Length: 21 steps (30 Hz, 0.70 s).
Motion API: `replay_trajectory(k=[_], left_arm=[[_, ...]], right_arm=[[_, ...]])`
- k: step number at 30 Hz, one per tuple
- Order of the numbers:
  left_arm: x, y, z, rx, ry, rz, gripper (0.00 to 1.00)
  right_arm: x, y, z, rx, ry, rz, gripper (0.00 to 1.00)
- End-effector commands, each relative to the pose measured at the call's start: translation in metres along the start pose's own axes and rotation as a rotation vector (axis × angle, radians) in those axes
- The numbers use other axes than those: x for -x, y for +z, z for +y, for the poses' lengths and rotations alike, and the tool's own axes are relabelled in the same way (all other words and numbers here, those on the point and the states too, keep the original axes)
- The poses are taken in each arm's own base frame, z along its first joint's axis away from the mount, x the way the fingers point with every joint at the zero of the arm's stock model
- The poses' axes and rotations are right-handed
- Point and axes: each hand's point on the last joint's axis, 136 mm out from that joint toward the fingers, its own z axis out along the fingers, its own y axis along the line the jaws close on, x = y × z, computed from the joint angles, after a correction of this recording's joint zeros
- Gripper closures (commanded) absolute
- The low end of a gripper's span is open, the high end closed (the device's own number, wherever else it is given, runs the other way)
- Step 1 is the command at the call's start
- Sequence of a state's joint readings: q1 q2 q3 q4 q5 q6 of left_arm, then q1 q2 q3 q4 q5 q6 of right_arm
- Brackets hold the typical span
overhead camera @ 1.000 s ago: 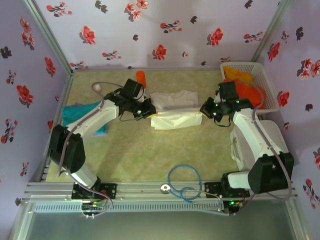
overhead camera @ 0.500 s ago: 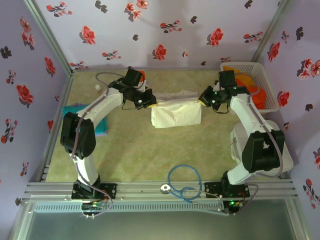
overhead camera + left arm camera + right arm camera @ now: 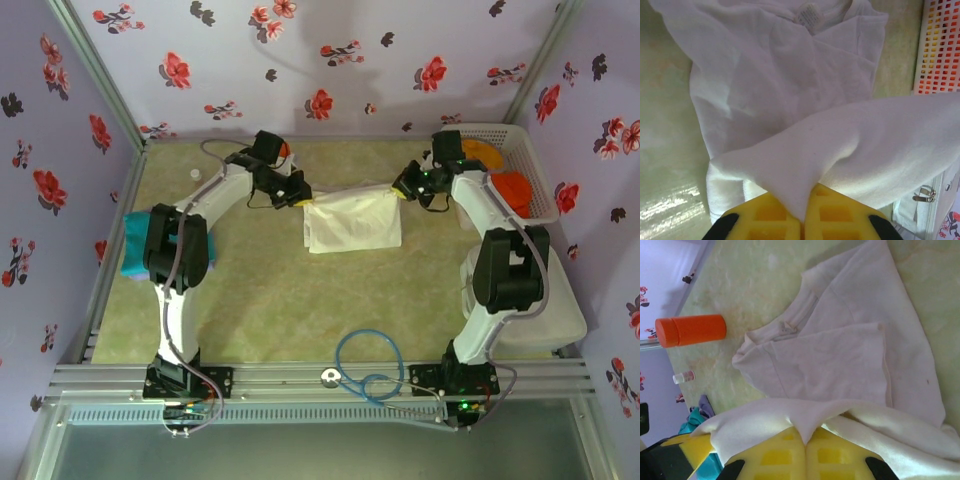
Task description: Fold and stack the t-shirts
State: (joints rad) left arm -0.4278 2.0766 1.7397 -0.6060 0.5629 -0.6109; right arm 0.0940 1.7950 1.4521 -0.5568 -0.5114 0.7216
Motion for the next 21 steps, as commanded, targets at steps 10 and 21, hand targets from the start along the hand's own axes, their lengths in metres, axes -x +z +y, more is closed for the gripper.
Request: replay_trajectory(k=[10, 21], left_arm=[[0.055, 0.005, 0.025, -0.005, 0.012, -0.079, 0.65], [0.027, 0.005, -0.002, 0.003, 0.029, -0.080, 0.61]], right_arm=[[0.072, 0.039, 0.013, 0.134, -0.067, -0.087, 0.24], [0.058, 0.019, -0.002, 0.077, -0.072, -0.077, 0.20]])
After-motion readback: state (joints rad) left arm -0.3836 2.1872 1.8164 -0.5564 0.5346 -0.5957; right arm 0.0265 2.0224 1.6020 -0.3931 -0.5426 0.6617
